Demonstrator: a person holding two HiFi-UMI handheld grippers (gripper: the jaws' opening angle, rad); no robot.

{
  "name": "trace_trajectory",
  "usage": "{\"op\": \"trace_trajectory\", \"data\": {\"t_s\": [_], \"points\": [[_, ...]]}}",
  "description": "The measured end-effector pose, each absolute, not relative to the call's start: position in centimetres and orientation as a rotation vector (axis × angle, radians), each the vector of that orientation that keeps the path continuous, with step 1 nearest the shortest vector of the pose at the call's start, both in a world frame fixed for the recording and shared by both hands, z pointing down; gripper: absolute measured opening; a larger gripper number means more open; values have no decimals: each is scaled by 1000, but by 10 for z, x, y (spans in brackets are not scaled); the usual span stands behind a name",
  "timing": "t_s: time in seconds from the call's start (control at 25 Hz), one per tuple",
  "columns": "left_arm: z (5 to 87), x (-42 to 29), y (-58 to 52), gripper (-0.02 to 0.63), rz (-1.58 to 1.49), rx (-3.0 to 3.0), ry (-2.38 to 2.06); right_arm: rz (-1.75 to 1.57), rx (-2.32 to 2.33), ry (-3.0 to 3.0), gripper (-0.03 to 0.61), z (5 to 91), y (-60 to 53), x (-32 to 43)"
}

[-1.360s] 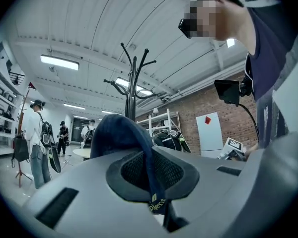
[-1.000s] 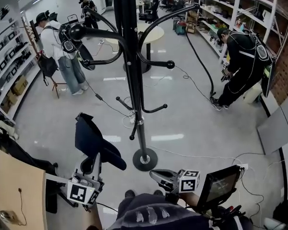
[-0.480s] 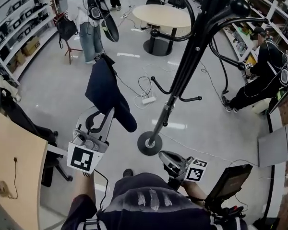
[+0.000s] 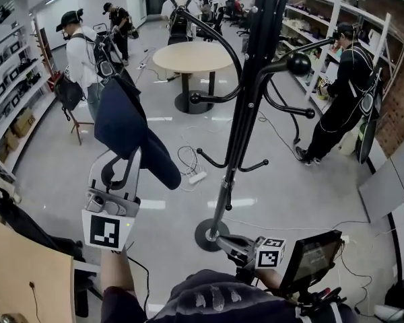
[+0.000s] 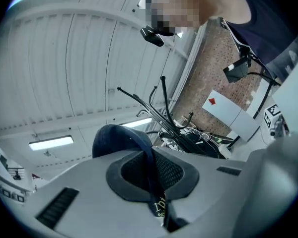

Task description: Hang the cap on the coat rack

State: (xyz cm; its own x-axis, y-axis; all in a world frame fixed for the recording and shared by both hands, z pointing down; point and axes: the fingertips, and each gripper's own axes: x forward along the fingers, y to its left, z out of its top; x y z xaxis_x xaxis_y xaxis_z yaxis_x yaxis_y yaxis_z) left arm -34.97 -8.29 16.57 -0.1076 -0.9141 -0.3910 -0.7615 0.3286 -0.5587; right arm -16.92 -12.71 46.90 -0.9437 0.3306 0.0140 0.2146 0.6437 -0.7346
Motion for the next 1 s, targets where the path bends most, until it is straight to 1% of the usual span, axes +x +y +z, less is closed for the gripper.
{"op": "trace_trajectory", "data": {"t_s": [0.2,0.36,0.56,0.68,0.88,1.0], "points": [[91,-362,-93,21,-367,-1367,1766,1175,-437,-2720,3,468,-123,-171],[31,-366,-102,21,-354,-1301,1718,1166,-419,-2745,3,462,-134,-166],[-10,-352,-103,21,-349,-1223,1662,1174,-404,-2761,3,463,-138,-156],[-6,-344,-110,21,-444,-1225,1633,1007,-466,-2836,3,442,-136,-154],[-16,-340,-115,22,-380,-1276,1692,612,-744,-2948,3,355,-143,-184],[-23,-341,-120,21,-364,-1288,1660,492,-766,-2965,3,321,-151,-200]]}}
